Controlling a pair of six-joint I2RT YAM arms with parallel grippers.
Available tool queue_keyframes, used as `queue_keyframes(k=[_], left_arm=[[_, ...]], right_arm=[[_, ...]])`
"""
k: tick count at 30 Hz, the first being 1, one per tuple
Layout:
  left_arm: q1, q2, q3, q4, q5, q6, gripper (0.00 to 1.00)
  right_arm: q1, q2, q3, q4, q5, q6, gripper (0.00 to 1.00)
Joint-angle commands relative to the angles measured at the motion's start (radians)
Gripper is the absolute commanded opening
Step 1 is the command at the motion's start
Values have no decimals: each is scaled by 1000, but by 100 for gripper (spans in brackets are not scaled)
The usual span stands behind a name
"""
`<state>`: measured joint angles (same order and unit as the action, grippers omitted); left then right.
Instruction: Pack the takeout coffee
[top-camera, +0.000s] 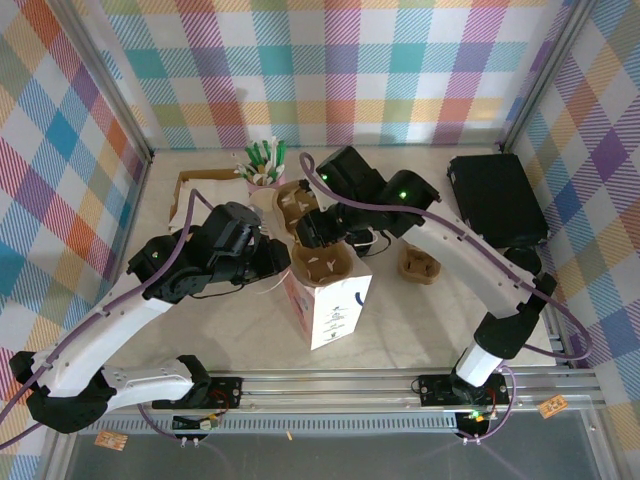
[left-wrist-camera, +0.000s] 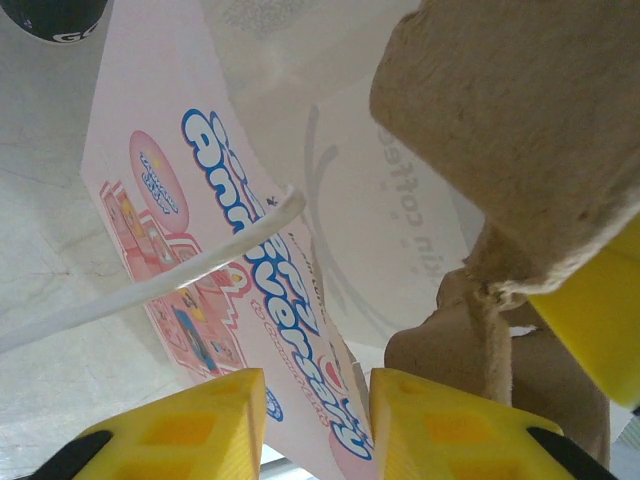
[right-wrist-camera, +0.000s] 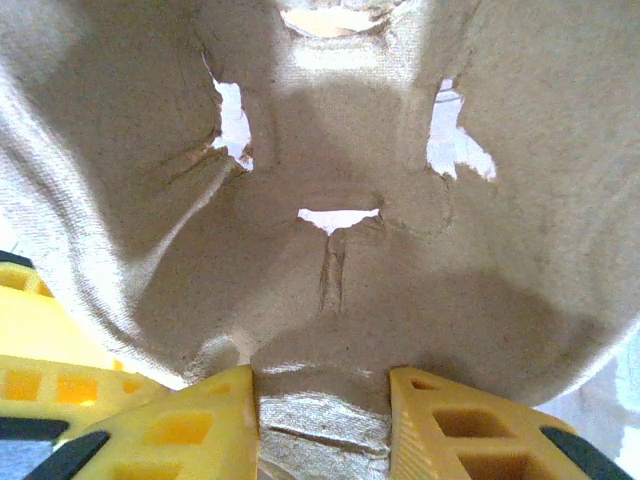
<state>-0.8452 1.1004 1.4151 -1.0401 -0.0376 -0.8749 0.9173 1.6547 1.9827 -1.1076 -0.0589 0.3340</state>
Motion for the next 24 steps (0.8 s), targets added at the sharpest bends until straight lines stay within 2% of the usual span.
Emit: queue_keyframes(k=[1, 24], left_arm=[[12, 2, -10, 18, 6, 14, 33], [12, -3, -13, 11, 21, 16, 33]], right_arm=[[7, 7, 39, 40, 18, -13, 35], [5, 59, 85, 86, 72, -20, 35]])
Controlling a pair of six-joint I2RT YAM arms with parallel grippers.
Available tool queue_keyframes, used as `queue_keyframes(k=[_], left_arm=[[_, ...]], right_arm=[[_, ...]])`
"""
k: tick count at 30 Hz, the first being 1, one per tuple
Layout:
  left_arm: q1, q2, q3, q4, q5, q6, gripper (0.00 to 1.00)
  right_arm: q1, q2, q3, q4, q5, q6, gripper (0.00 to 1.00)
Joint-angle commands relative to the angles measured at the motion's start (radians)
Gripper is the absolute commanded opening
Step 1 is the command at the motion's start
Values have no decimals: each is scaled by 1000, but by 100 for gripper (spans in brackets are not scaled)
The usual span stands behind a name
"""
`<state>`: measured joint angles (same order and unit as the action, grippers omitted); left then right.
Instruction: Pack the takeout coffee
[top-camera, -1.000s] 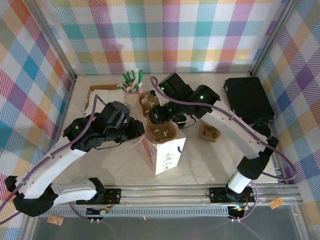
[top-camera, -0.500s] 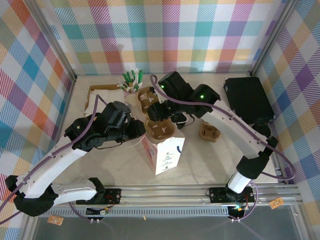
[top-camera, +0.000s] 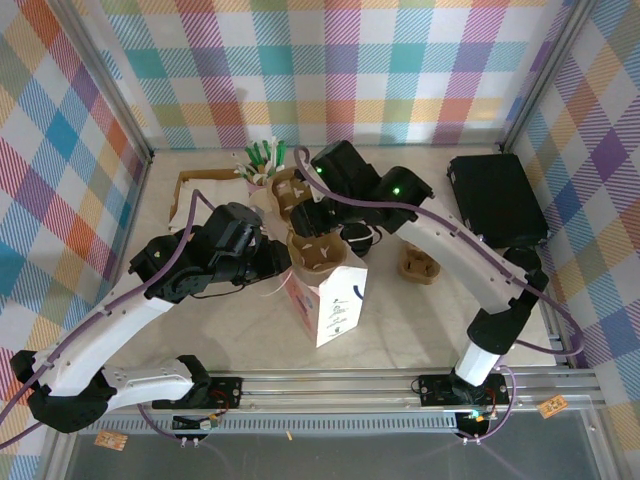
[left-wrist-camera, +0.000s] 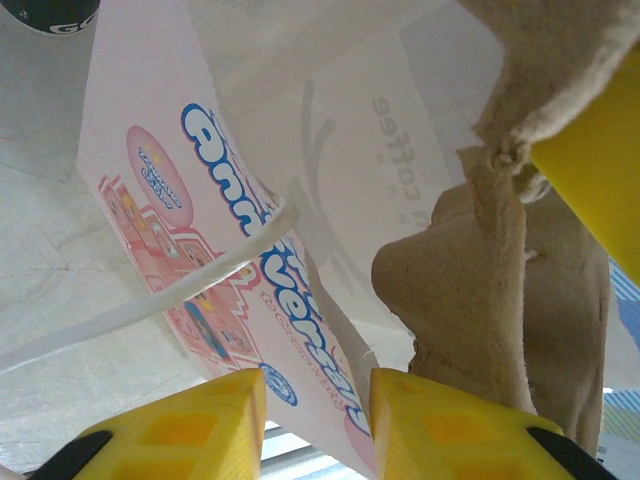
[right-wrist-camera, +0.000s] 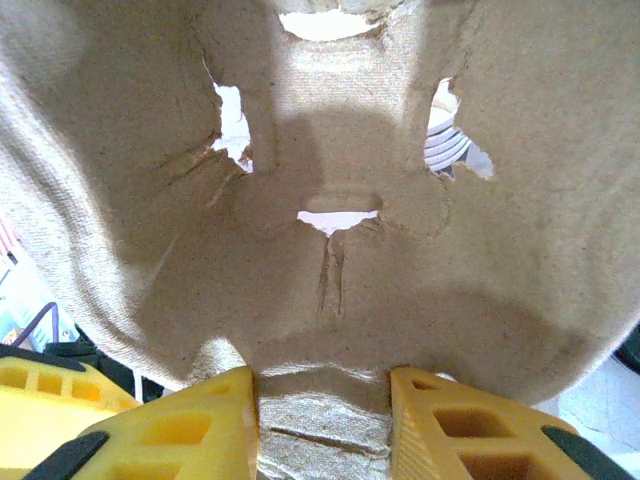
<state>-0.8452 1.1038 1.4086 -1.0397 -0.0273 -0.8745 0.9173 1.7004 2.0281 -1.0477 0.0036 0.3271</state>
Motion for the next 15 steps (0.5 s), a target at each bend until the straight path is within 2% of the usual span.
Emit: queue_keyframes(k=[1, 12, 15], left_arm=[[12, -6, -4, 8, 8, 16, 33], [14, -7, 0, -5, -5, 16, 33], [13, -10, 7, -3, -17, 14, 33]], right_arm=[[5, 13, 41, 25, 9, -13, 35], [5, -2, 43, 18, -18, -3, 35], [5, -28, -22, 44, -27, -24, 35]])
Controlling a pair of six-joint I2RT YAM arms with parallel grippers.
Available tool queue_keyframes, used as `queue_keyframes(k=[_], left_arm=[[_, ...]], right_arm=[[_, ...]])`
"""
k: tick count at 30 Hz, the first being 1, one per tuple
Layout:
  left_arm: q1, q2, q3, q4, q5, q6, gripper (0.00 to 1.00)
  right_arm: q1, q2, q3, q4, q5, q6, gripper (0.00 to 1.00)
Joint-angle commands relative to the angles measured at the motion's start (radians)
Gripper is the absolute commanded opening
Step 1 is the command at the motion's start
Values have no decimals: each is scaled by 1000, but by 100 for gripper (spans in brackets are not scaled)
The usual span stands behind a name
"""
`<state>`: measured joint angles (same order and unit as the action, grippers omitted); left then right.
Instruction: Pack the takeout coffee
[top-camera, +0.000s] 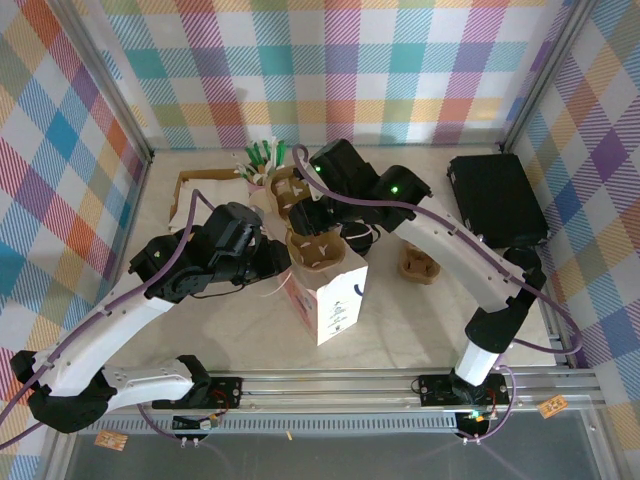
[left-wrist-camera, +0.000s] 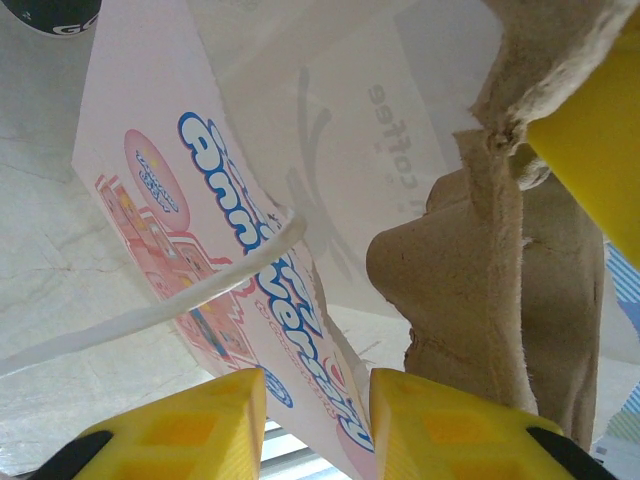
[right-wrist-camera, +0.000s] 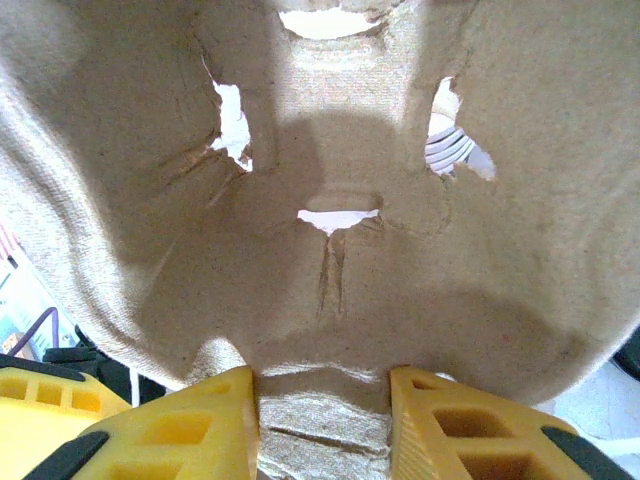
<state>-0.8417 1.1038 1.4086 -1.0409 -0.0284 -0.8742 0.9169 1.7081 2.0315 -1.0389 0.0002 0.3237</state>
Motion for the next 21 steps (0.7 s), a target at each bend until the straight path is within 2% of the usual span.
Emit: queue_keyframes(k=[1, 9, 21], left_arm=[[10, -10, 9, -2, -20, 12, 33], [12, -23, 8, 3, -49, 9, 37], [51, -74, 46, -54, -187, 26, 43]], right_arm=[[5, -48, -51, 40, -23, -25, 35], [13, -133, -179, 55, -27, -48, 35], [25, -143, -171, -2, -42, -58, 35]])
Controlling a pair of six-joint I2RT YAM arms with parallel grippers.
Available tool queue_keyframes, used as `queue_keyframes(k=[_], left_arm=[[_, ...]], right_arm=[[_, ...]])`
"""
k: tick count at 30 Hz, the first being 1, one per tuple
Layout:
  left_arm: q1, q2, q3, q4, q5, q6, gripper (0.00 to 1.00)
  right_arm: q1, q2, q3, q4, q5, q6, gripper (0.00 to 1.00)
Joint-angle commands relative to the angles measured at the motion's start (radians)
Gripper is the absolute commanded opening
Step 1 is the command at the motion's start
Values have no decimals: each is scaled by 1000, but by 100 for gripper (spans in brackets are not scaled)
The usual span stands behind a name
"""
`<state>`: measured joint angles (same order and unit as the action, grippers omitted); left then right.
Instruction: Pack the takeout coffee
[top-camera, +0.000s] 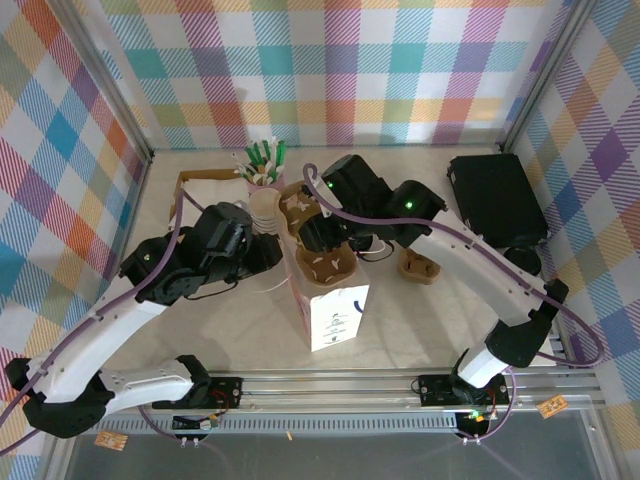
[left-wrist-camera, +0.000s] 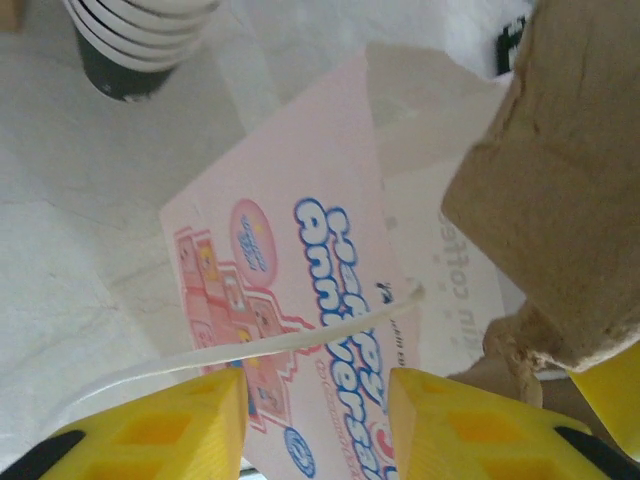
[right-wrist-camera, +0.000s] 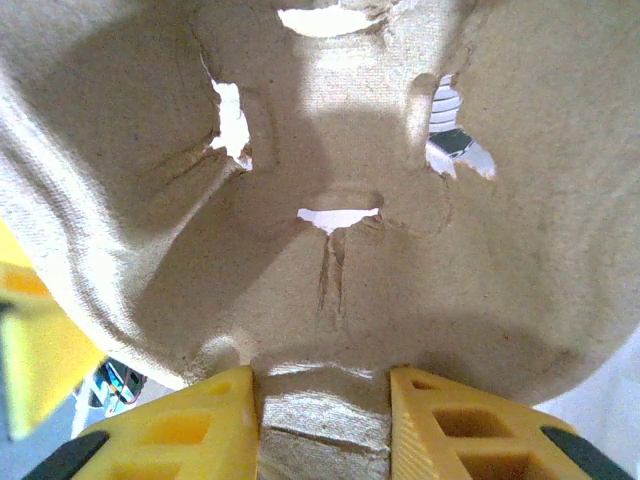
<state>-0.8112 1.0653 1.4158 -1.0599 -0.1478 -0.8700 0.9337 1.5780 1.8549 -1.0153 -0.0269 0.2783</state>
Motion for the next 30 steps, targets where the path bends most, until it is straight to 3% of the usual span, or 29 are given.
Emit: queue_keyframes(k=[1, 9, 13, 16, 25, 30], left_arm=[[24, -38, 43, -34, -74, 30, 44], [54, 28, 122, -7, -75, 164, 53], [86, 74, 117, 57, -63, 234, 53], [126, 79, 76, 141, 9, 254, 50], [164, 120, 16, 241, 129, 205, 48], [164, 145, -8, 254, 198, 159, 41]], right_arm=[[8, -13, 3, -30, -16, -13, 35], [8, -18, -4, -44, -21, 4, 35], [8, -22, -3, -53, -26, 18, 35], [8, -28, -4, -67, -9, 41, 35], [8, -35, -3, -110, 1, 84, 35], [7, -33, 1, -128, 13, 101, 35]])
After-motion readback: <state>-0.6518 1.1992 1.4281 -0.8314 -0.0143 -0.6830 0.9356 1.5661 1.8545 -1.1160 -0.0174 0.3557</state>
